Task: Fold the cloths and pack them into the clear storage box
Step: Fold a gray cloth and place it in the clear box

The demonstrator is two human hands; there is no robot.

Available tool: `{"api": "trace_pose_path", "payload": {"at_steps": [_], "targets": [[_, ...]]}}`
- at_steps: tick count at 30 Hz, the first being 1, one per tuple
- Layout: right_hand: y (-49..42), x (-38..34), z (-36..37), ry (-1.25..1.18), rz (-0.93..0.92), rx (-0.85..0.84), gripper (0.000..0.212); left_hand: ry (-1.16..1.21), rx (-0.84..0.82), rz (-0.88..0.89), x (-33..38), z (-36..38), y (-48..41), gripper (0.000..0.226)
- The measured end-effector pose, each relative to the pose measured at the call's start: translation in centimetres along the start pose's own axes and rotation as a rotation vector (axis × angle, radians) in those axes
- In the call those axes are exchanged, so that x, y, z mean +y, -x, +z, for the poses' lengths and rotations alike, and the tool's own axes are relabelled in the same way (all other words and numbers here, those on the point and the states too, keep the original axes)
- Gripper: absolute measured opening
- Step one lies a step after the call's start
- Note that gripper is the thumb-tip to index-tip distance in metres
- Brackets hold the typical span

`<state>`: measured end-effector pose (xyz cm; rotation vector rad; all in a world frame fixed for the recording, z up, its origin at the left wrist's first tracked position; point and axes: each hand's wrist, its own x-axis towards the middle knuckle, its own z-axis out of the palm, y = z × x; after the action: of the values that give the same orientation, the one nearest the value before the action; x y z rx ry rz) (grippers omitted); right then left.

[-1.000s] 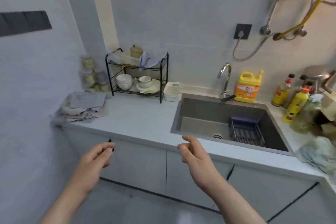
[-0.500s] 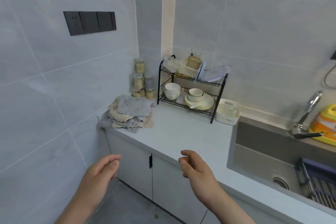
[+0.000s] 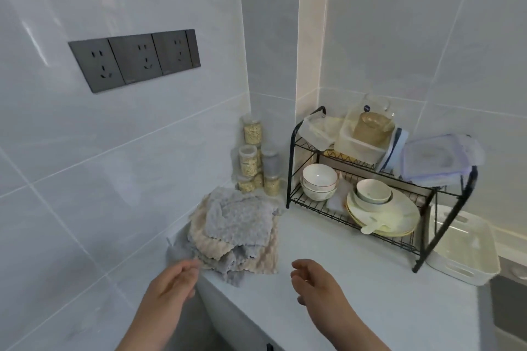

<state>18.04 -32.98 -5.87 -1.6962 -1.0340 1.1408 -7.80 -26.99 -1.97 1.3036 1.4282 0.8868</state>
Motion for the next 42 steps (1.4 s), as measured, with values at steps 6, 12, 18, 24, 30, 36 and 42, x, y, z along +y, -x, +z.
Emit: {"api": "trace_pose_path", "payload": {"at_steps": [6, 12, 18, 24, 30, 36, 42], "targets": [[-7.8, -1.3, 1.1, 0.049, 0.104, -0.042, 0.023, 0.020, 0.020, -0.110, -0.3, 0.8, -8.9, 0.018], [-16.6, -1.5, 2.9, 0.073, 0.324, 0.031, 0.039, -0.202, -0.024, -0.174, -1.3, 3.4, -21.2, 0.022], [-23.2, -1.3, 5.9, 0.113, 0.525, 0.153, 0.059, -0.489, -0.214, -0.176, -3.9, 5.0, -29.5, 0.012], [-25.5, -1.0, 7.0, 0.181, 0.523, 0.213, 0.019, -0.566, -0.259, -0.328, -4.5, 5.1, -32.8, 0.021], [-25.7, -1.0, 7.0, 0.135, 0.554, 0.181, 0.015, -0.250, -0.124, -0.428, -3.3, 4.5, -31.9, 0.033], [-22.9, -4.8, 3.9, -0.480, 0.387, 0.218, 0.027, 0.250, -0.148, -0.623, 1.2, 3.5, -29.8, 0.018], [-17.2, -8.6, 0.0, -0.636, 0.251, 0.260, 0.010, 0.420, -0.270, -0.593, 5.4, 5.2, -26.8, 0.017]]}}
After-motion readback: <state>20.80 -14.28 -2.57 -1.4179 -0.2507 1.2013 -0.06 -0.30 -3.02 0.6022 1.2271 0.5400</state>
